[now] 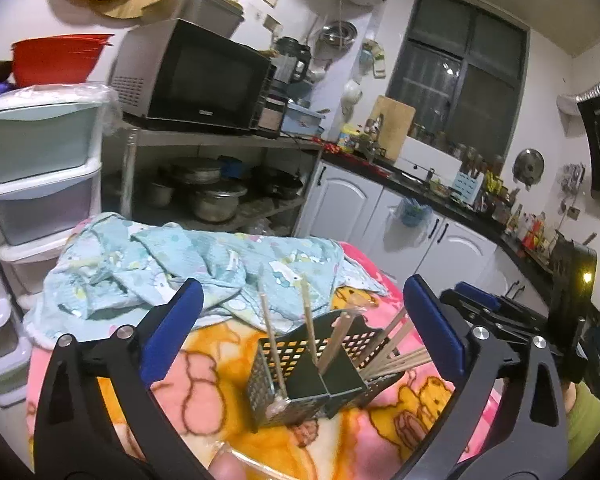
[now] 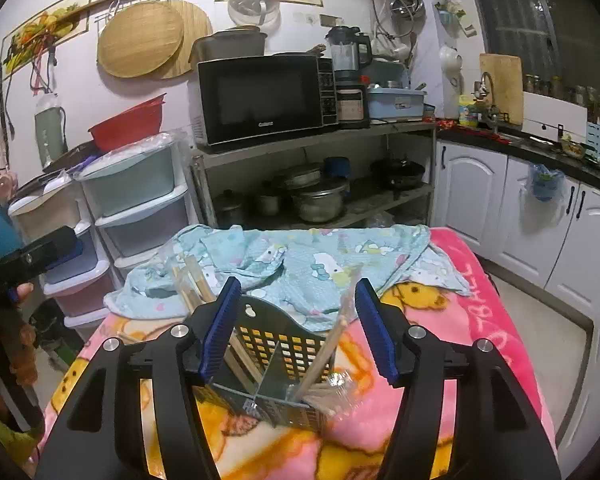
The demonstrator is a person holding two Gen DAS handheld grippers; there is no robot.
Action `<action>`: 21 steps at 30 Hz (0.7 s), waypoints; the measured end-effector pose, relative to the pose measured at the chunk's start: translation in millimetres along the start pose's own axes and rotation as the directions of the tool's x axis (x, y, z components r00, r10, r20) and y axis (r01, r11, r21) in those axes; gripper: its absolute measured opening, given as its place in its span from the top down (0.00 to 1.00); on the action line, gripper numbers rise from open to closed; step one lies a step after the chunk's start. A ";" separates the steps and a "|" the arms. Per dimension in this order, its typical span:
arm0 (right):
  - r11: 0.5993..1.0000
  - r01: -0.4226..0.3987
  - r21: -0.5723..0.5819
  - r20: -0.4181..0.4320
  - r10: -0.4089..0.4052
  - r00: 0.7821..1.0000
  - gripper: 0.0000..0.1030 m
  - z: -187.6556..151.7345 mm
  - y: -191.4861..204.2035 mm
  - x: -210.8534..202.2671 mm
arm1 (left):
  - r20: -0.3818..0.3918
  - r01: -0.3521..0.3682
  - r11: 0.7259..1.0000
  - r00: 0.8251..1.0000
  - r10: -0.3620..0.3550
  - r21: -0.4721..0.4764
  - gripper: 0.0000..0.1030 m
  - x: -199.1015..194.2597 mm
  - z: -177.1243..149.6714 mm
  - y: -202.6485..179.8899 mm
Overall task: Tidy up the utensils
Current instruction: 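Withdraw both open tools from the caddy and lower toward the blanket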
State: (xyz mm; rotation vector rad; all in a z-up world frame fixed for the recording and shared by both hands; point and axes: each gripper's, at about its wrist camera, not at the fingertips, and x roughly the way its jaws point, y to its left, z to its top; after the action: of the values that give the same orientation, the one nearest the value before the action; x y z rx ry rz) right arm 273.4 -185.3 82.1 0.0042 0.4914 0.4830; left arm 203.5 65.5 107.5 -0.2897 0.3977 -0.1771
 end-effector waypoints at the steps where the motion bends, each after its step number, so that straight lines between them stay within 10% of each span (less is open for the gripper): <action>1: 1.000 0.002 -0.001 0.002 -0.002 1.000 0.43 -1.0 -0.1 -2.7 | 0.001 -0.003 1.000 1.000 0.003 -0.006 0.10 -2.0 -0.5 1.7; 21: 1.000 -0.014 0.001 -0.007 0.014 1.000 0.35 -24.5 5.0 -38.9 | -0.062 -0.069 0.995 0.996 0.064 -0.077 0.10 -24.1 -36.8 27.9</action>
State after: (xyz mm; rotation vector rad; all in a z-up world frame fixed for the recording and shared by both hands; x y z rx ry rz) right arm 230.0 -201.0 78.6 0.0066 0.4985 0.4965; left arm 169.8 88.3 74.9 -0.3492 0.4737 -0.1051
